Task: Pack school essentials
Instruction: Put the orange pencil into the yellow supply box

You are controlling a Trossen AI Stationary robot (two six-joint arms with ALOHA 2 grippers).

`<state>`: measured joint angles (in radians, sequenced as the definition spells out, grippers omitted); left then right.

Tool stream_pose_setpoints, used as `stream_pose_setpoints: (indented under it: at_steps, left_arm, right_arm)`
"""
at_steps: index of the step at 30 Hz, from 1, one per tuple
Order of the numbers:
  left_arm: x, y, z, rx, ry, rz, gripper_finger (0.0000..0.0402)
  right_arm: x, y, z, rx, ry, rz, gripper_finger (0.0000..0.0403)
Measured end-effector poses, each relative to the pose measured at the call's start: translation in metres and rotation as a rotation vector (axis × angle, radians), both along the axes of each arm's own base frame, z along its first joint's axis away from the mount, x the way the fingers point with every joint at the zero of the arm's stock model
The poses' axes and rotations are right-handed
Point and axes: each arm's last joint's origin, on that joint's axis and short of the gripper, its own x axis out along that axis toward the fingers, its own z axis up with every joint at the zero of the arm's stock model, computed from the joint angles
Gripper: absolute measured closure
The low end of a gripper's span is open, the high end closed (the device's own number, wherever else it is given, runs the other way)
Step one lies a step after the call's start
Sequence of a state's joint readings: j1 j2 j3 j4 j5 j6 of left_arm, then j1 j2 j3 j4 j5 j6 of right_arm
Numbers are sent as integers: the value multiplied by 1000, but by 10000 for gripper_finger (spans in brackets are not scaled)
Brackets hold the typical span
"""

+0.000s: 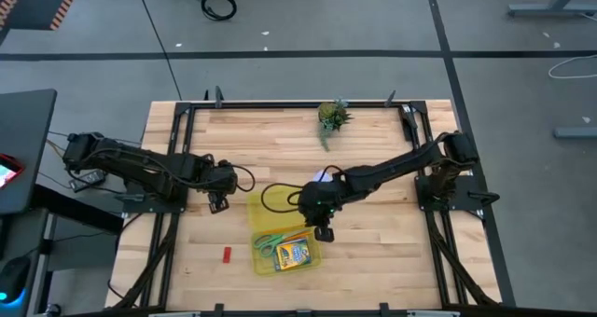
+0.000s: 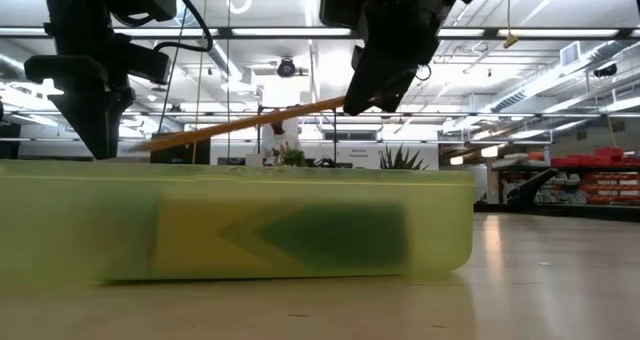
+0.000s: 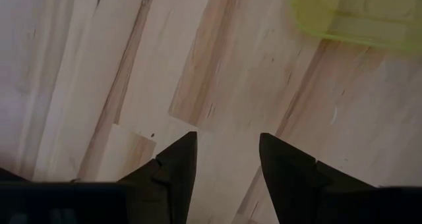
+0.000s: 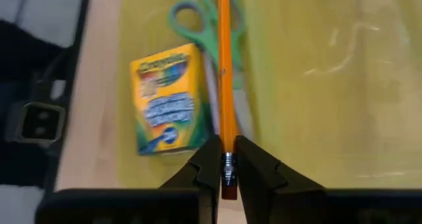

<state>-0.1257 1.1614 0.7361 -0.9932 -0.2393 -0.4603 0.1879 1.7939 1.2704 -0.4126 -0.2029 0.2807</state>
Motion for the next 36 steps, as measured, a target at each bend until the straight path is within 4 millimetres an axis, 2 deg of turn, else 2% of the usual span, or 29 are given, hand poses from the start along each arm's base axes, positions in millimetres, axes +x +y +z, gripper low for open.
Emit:
stream_pose_setpoints:
  at_steps: [7, 16, 27, 36]
  left_arm:
    - [1, 0, 0, -6, -15, 26, 230]
    - [1, 0, 0, -6, -17, 24, 230]
    - [1, 0, 0, -6, -16, 20, 230]
    - [1, 0, 0, -6, -16, 23, 230]
  right_arm:
    - [2, 13, 1, -97, -68, -57, 356]
    - [2, 38, -11, -104, -74, -22, 356]
    - [-8, 38, -34, -107, -57, -69, 356]
    - [-7, 38, -36, -102, -83, -65, 352]
